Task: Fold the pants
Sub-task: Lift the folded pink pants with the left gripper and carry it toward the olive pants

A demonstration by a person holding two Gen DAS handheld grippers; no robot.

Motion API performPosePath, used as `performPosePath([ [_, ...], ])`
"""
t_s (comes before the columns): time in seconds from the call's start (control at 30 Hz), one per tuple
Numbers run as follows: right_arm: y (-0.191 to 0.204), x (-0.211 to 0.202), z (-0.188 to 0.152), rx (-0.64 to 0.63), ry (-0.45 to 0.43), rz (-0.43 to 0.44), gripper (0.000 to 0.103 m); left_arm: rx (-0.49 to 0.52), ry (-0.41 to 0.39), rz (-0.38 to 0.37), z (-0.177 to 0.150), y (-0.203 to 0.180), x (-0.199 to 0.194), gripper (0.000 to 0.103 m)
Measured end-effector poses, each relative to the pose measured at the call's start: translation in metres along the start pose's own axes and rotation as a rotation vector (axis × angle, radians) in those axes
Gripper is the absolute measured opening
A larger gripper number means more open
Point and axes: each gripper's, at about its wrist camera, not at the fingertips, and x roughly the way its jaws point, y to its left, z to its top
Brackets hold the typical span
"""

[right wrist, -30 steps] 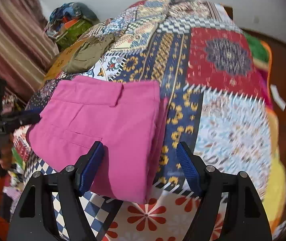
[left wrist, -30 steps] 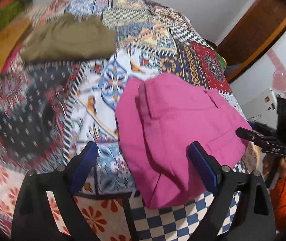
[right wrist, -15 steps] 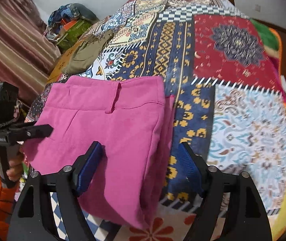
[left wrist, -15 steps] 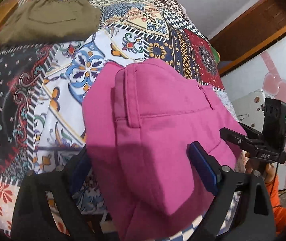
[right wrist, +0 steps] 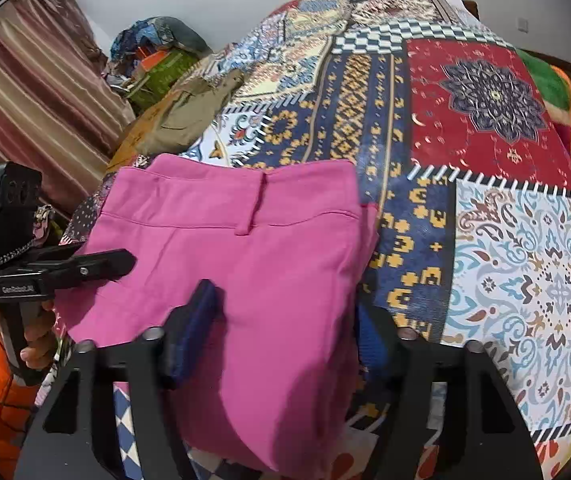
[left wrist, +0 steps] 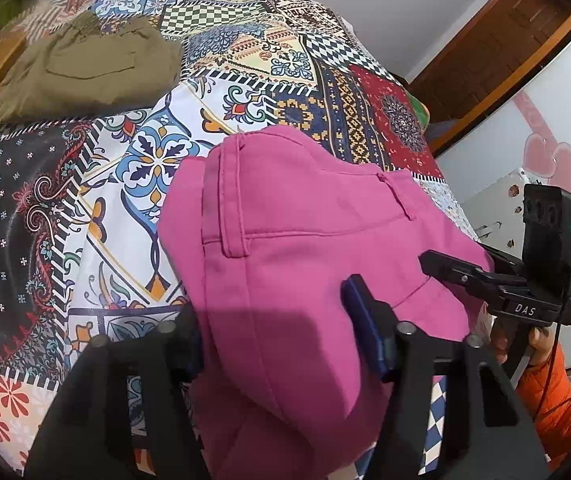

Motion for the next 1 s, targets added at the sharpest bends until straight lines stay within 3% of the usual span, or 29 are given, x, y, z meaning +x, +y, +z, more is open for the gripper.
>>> performPosePath([
  [0.2,-0.001,-0.003,0.003,0.034,-0.031,0.027,0.035,0.016,-0.023,0.011,-0.001,-0.007,-0.008,0.044],
  [0.5,0.019,-0.024,0.008,-0.018,-0.085,0.021,0.021,0.061,-0.085,0.060,-0.002,-0.024,-0.029,0.033],
  [1.0,0.088,-0.064,0.050,-0.174,-0.240,-0.003,0.019,0.098,-0.292,0.086,0.025,-0.026,-0.115,0.032],
])
